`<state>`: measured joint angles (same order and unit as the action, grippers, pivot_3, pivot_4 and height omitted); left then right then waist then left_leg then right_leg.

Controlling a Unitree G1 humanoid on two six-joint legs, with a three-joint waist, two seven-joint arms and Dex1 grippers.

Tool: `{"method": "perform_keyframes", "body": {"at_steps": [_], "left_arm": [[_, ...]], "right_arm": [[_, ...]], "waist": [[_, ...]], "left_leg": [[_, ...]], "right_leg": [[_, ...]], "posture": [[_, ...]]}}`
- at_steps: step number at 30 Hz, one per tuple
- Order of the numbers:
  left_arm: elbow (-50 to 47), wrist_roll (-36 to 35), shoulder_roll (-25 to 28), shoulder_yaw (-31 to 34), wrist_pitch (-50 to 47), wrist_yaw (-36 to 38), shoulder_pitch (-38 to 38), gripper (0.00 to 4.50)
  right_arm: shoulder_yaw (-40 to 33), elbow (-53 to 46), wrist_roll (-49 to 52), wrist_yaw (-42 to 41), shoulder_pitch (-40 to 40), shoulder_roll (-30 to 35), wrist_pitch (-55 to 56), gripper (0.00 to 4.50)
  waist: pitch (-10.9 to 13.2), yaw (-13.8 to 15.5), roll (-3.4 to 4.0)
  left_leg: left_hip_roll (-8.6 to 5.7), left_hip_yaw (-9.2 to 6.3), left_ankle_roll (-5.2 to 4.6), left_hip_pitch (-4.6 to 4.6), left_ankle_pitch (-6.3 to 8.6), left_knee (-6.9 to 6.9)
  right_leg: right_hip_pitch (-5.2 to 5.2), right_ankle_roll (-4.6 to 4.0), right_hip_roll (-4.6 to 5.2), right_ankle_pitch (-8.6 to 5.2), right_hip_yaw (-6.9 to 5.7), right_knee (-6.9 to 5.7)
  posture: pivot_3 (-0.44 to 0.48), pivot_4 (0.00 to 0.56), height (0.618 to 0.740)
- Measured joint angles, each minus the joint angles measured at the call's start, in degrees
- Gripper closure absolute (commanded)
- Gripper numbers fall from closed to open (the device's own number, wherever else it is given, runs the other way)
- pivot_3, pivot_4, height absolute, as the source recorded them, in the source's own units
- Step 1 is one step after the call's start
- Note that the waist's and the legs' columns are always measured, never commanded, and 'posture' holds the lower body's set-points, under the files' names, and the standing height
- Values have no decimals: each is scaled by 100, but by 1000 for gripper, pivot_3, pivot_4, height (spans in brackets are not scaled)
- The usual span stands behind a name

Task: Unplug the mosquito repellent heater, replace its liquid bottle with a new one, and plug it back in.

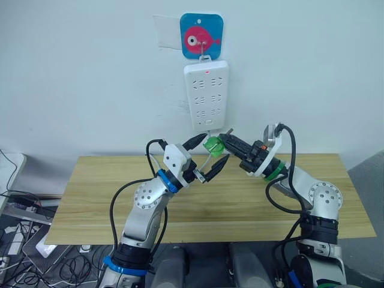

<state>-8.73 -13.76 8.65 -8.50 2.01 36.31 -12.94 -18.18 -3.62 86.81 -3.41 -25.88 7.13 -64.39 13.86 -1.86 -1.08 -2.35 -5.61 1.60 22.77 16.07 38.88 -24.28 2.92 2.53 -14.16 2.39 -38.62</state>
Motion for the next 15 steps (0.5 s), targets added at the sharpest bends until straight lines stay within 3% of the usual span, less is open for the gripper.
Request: {"method": "perform_keyframes", "body": {"at_steps": [3,4,7,11,15], "left_arm": [[8,0,-5,-6,48,-52,0,0],[7,-1,-7,-9,69,-60,-1,187],[7,-2,-12,-35,84,-71,-4,900],[8,-3,-57,-80,88,-87,-4,2199],[10,-3,-62,-78,87,-119,-3,2243]], "right_arm": [[94,0,89,32,16,66,21,3662],[132,-1,146,47,28,73,28,3662],[211,-3,236,108,66,93,61,3662],[286,-8,376,141,83,156,140,3662],[370,-10,477,219,94,211,228,3662]], "waist": [[0,0,0],[0,0,0],[0,0,0],[0,0,0],[0,-1,0]], "left_leg": [[1,-1,0,0,0,0],[1,0,0,0,0,0],[1,0,0,0,0,0],[1,-2,0,1,0,0],[2,-2,0,1,0,0]], "right_leg": [[0,0,0,0,0,0],[0,0,-1,0,0,0],[0,0,-1,0,1,1],[0,0,-1,0,0,1],[0,0,-3,0,0,1]], "posture": [[-1,205,740],[-1,205,740],[-1,207,740],[2,210,740],[3,211,740]]}}
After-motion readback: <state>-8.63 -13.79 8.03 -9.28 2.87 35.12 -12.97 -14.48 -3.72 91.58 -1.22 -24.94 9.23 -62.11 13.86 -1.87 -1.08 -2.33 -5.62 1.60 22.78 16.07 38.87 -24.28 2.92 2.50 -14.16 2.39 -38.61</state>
